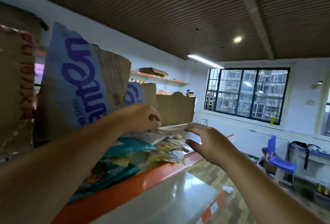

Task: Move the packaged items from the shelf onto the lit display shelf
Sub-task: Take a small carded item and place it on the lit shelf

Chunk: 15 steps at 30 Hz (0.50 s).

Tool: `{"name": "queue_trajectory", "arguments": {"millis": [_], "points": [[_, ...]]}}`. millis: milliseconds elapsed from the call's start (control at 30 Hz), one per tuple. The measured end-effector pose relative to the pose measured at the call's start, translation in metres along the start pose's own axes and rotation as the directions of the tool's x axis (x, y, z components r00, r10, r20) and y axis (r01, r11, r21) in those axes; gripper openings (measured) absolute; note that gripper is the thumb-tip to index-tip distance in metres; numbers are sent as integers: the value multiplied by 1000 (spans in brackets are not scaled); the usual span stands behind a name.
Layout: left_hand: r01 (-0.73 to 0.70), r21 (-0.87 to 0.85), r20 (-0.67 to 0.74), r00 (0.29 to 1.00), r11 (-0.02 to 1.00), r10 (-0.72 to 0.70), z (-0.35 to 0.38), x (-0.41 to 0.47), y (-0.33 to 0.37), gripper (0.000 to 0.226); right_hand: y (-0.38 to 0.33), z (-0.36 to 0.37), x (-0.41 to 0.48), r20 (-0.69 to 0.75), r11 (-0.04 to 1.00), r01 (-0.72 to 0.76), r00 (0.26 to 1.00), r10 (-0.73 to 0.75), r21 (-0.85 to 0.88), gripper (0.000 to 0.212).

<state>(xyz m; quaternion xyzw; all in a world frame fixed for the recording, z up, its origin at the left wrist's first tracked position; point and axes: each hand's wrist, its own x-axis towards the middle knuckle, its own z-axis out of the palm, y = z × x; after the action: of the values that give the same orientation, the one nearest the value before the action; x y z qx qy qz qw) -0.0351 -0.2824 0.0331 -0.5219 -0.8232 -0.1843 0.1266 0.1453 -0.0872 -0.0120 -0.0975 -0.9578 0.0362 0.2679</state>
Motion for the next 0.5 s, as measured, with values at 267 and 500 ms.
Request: {"name": "queue_trajectory", "arguments": {"millis": [267,500], "points": [[99,41,-17,995,994,-98,37,73,-3,21,65,41,78,-32,982,170,985,-168,77,31],[225,68,-55,974,972,-221,76,144,1,20,132,92,153,191,939,111,965,-180,324,44]]}}
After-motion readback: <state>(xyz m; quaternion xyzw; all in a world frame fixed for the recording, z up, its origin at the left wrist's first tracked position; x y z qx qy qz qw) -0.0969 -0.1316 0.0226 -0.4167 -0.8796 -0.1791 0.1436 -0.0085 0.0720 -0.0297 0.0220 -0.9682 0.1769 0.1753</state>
